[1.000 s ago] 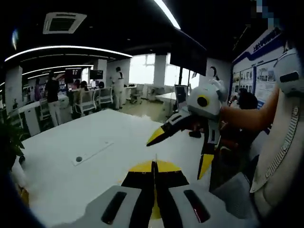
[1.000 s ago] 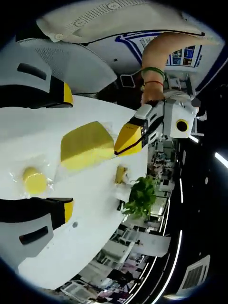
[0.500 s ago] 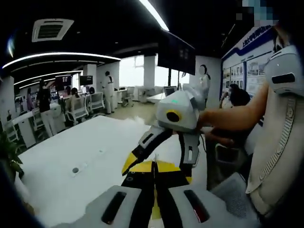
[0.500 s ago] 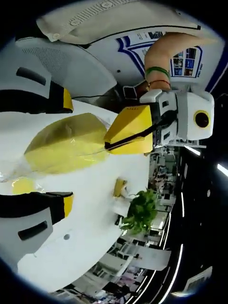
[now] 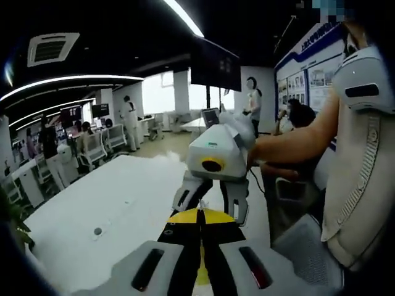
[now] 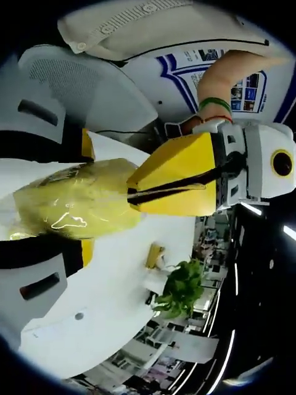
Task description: Compare the silicone blocks by pressing each to a similar depth, holding the contact briefly, and releasing to observe deformation and rebound differences across the visible hardness samples.
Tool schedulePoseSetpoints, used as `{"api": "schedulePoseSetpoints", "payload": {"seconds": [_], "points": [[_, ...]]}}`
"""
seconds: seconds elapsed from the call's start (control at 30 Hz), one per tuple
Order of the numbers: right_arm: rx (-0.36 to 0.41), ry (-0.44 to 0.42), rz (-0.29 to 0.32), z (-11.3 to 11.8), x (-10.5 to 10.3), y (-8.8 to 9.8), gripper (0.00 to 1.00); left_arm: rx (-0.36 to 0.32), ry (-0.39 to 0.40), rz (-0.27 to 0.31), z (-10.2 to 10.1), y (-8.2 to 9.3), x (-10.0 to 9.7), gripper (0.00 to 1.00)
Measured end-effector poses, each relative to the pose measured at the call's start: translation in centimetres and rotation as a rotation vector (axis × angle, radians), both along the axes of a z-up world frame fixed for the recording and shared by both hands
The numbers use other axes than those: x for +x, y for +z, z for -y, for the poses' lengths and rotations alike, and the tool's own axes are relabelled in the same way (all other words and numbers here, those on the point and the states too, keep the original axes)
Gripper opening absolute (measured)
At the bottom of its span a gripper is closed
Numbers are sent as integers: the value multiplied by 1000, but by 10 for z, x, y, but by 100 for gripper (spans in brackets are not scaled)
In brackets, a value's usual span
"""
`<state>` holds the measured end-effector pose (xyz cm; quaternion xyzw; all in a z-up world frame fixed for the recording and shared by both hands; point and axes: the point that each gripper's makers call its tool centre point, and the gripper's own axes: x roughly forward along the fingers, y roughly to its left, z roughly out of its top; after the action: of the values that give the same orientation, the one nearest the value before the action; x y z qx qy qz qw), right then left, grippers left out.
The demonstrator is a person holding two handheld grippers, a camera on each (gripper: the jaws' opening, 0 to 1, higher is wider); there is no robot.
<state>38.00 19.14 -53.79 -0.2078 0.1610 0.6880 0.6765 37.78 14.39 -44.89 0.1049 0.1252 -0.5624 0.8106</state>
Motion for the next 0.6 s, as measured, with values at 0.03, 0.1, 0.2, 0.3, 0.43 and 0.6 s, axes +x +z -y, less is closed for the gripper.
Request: {"api": "schedulePoseSetpoints", "payload": {"seconds": [0.03,0.1,0.2,0.3,0.43,0.6], "points": [[-7,0,1,1,0,-1,35,12,-9,3,0,-2,-1,0],[-22,5,16,2,0,-4,32,30,-27,9,2,-4,-4,0],[-34,8,37,2,-1,-6,27,50,-47,12,4,-7,-8,0],[-39,4,47,3,-2,-8,22,62,-51,18,5,-9,-9,0],[-17,20,75,3,-6,-7,17,63,-64,18,8,-8,-15,0],[-38,33,79,4,-10,-11,12,80,-75,26,13,-13,-21,0]]}}
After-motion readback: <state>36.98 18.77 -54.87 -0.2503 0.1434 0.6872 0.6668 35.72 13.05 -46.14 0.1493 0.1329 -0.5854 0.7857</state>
